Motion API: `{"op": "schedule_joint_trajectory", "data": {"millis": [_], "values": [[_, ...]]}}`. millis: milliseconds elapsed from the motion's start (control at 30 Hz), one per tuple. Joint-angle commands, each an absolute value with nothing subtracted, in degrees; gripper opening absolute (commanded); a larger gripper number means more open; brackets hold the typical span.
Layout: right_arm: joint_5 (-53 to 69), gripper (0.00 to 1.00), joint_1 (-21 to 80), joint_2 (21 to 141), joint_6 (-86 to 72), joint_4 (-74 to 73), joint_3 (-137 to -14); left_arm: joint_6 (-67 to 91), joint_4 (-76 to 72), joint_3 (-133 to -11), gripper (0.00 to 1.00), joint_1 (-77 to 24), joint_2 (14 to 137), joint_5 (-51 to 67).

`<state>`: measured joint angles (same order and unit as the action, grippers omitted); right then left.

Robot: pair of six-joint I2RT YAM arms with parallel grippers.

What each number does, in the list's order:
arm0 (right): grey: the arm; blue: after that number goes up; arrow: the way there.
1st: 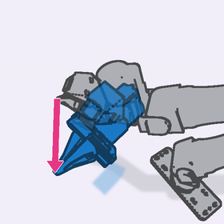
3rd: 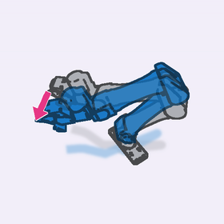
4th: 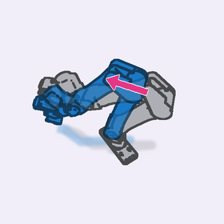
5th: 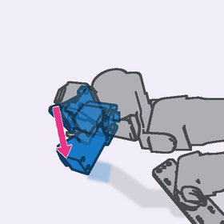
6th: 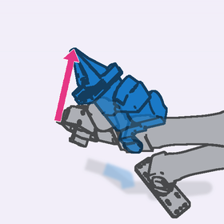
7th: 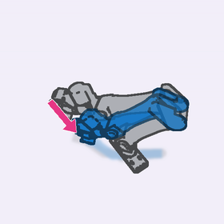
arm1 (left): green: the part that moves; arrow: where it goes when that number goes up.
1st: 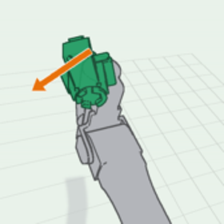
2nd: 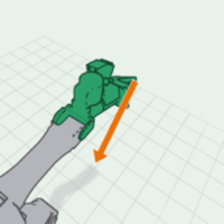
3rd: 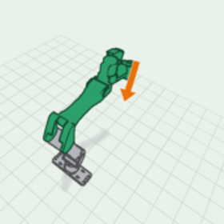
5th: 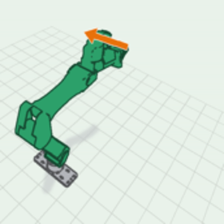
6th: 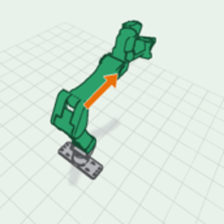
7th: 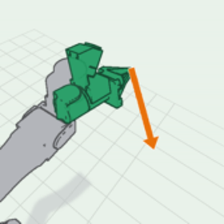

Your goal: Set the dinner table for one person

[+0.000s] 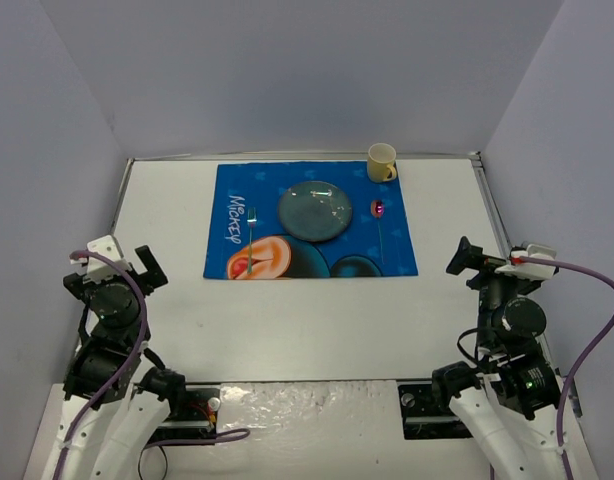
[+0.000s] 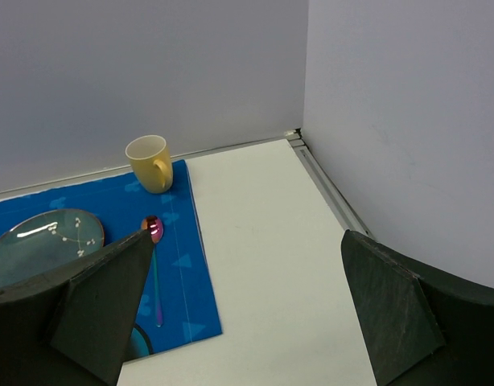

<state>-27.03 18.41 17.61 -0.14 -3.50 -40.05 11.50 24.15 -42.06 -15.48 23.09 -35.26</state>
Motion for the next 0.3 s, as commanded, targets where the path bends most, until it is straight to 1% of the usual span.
{"op": "schedule_joint_trajectory", "data": {"millis": [0, 267], "values": [[-27.33, 1.0, 18.46, 18.78, 0.0, 2.08, -40.43, 12.95, 20.54, -42.54, 0.97, -13.27, 24.23, -32.05], [-26.96, 1.0, 18.46, 19.29, 0.02, 2.11, -40.36, 13.01, 21.16, -42.45, 0.97, -13.27, 23.91, -32.19]]}}
